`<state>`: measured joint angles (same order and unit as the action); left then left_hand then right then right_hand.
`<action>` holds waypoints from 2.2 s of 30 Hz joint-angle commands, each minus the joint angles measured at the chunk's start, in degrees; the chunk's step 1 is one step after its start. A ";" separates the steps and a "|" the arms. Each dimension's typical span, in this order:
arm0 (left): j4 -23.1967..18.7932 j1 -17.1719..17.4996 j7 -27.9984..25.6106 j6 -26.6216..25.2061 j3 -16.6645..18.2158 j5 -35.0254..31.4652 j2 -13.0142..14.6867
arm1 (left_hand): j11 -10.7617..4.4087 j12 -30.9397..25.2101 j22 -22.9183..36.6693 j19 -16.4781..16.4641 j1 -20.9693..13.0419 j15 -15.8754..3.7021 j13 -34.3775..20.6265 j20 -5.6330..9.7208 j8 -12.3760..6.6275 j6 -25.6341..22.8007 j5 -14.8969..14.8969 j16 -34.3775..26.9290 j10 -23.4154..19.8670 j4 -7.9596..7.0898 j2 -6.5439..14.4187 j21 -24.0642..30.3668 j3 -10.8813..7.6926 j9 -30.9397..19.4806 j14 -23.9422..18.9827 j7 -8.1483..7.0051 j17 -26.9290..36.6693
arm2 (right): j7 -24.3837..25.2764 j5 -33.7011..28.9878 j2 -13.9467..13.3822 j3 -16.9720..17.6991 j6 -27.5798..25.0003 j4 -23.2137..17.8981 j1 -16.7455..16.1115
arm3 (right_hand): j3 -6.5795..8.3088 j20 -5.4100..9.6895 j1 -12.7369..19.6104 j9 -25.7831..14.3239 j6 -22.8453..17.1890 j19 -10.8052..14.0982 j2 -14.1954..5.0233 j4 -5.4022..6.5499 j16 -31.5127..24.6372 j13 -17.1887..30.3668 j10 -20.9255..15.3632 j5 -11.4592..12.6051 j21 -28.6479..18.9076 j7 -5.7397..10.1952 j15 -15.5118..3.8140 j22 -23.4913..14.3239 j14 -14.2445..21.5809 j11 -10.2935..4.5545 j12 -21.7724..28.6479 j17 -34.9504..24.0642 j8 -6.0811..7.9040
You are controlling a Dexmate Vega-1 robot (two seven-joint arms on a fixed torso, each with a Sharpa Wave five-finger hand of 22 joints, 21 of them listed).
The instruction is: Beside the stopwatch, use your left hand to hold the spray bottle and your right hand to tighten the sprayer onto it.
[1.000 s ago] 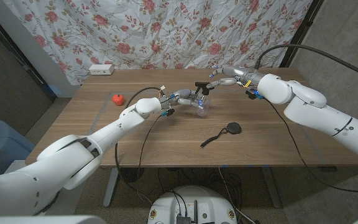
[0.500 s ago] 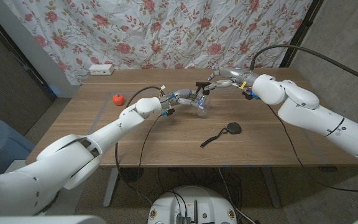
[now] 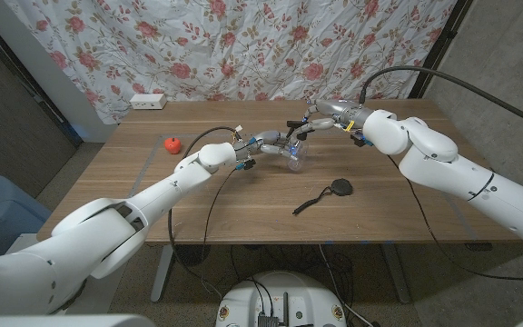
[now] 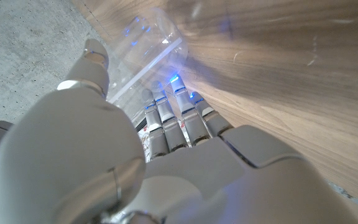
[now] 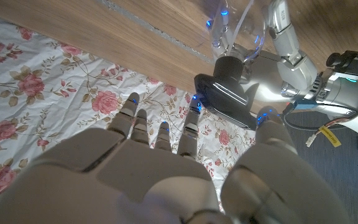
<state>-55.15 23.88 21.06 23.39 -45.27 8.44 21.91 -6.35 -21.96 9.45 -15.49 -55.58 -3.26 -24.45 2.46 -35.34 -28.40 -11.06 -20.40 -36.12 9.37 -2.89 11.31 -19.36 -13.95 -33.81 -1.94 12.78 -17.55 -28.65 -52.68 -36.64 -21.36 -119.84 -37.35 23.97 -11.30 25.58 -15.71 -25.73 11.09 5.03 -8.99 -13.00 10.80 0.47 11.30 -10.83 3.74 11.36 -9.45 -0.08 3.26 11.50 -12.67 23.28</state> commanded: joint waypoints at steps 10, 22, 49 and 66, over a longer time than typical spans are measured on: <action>0.55 -0.17 0.23 -0.36 -0.31 -0.12 -0.45 | -2.53 -0.37 0.29 -0.51 -2.45 -7.56 -0.47 5.23 -6.11 -3.16 -0.32 -0.17 -3.35 -0.18 4.29 -0.25 0.02 -1.70 -0.61 -0.79 -0.10 | 0.21 -7.07 2.20 -1.82 -2.68 -0.14 -0.28 | -0.11 0.42 0.14 -0.81 -4.68 2.68 0.74 -0.14 -1.01 0.20 -2.61 -0.40 -0.62 -0.07 -0.80 -0.17 2.16 -0.49 0.86 -0.21 2.62; 3.00 -1.22 0.73 0.36 -0.77 -0.21 -1.64 | -2.59 -0.29 0.29 -0.49 -2.42 -7.57 -0.74 5.23 -6.34 -3.23 -0.34 0.00 -3.45 -0.14 4.46 -0.28 0.04 -1.46 -0.66 -0.75 -0.22 | 0.80 -9.35 3.60 -2.04 -3.26 1.06 -0.28 | 0.12 0.84 0.99 -1.14 -9.21 4.19 0.57 -0.29 -1.43 0.20 -4.83 -0.42 -0.64 -0.51 -1.61 -0.15 3.72 -1.07 1.09 -0.30 4.85; 3.15 -1.55 0.78 0.88 -1.26 -0.87 -1.70 | -2.44 -0.18 0.29 -0.39 -2.57 -7.48 -1.23 5.25 -7.05 -3.85 -0.43 0.49 -3.77 0.00 4.88 -0.33 -0.09 -1.10 -0.59 -0.81 -0.48 | 2.24 -13.59 5.78 -3.00 -7.13 0.85 -1.22 | 0.52 3.69 3.92 -0.61 -21.36 7.79 0.75 -0.61 -2.66 0.21 -13.96 -0.70 -0.52 -0.42 -5.51 -0.15 8.46 -2.12 2.25 -0.33 10.30; 0.08 -0.40 0.25 0.00 -1.11 -1.33 -0.39 | -2.53 -0.03 0.29 -0.37 -2.60 -7.33 -1.56 5.20 -7.53 -4.16 -0.44 0.69 -3.88 0.00 5.17 -0.33 -0.08 -0.85 -0.58 -0.57 -0.51 | 4.14 -15.95 6.71 -3.03 -8.59 -0.02 -2.50 | 0.68 5.48 5.95 -0.12 -29.14 10.98 0.65 -0.51 -3.43 0.21 -19.53 -0.87 -0.76 0.79 -7.68 -0.15 11.57 -3.07 2.50 -0.24 13.99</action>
<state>-53.33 22.79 21.64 24.00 -46.46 7.43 20.77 -5.94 -21.66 9.45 -15.49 -55.05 -3.08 -25.73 2.46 -35.34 -28.41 -11.23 -19.91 -36.54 9.64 -2.37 10.95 -19.09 -13.95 -33.99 -1.93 12.25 -15.04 -42.84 -46.65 -39.63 -28.95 -119.46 -39.07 24.45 -5.99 30.73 -15.95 -53.46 21.24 5.47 -9.48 -15.94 10.78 -17.97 10.58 -11.27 4.31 3.96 -9.45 10.62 0.44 13.57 -12.77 36.57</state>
